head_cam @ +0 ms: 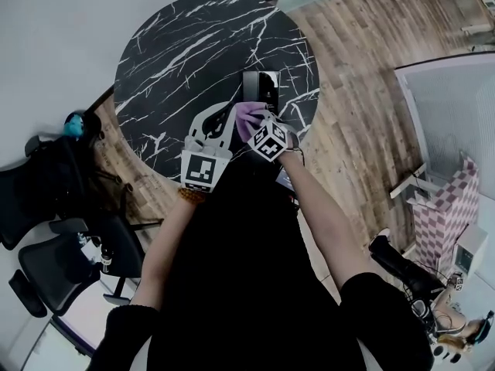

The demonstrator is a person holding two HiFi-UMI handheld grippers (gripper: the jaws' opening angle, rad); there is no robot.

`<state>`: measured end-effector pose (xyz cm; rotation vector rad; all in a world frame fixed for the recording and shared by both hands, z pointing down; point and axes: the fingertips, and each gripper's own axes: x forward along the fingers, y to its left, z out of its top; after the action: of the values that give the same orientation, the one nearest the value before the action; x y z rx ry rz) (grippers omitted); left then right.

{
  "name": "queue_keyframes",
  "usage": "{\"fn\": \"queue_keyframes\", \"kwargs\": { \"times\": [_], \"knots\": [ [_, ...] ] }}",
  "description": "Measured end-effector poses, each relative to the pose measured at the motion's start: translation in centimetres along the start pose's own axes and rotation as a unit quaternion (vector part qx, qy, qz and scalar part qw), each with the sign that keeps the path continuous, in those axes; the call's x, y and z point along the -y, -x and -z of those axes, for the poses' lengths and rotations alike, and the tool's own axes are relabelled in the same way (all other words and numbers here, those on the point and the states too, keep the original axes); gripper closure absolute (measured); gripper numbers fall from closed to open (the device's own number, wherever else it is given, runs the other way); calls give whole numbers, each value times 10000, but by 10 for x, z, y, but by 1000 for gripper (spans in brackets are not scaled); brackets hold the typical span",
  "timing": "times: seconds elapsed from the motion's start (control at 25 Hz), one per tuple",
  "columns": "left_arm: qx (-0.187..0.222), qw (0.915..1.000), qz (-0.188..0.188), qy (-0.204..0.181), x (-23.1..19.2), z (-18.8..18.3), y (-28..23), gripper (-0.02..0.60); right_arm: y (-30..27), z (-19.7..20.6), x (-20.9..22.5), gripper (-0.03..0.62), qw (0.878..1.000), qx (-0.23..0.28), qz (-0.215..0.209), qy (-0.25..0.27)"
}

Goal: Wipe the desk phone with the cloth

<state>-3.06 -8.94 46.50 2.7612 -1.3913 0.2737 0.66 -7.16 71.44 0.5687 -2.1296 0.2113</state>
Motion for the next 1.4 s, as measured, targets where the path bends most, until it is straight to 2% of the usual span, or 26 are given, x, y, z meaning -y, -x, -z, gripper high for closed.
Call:
{"fn": "queue_keyframes", "kwargs": {
  "times": [0.24,0.44,0.64,0.92,1.04,1.12,1.2,1.28,1.4],
  "knots": [
    [-5,10000,11,-33,0,1,0,568,-1,6,-7,536,9997,-55,-149,-158],
    [-19,10000,17,-15,2,2,2,568,-1,10,-15,536,9995,-150,-272,-25],
    [-34,10000,37,-18,1,5,4,568,-2,14,-20,536,9989,-226,-395,-138],
    [-33,10000,51,-20,-2,6,4,568,-5,20,-31,536,9963,-404,-753,-113],
    [-11,10000,61,27,-1,6,3,568,-3,26,-37,536,9929,-543,-1055,-76],
    [4,10000,53,63,-1,5,4,569,1,17,-39,536,9910,-338,-1287,-133],
    [9,10000,67,71,0,4,4,568,13,1,-34,536,9905,94,-1362,-176],
    [14,9999,67,82,1,4,4,568,32,-15,-22,536,9905,558,-1253,-57],
    [20,9999,22,97,-4,5,4,569,57,-38,6,536,9907,1051,-816,277]
  ]
}}
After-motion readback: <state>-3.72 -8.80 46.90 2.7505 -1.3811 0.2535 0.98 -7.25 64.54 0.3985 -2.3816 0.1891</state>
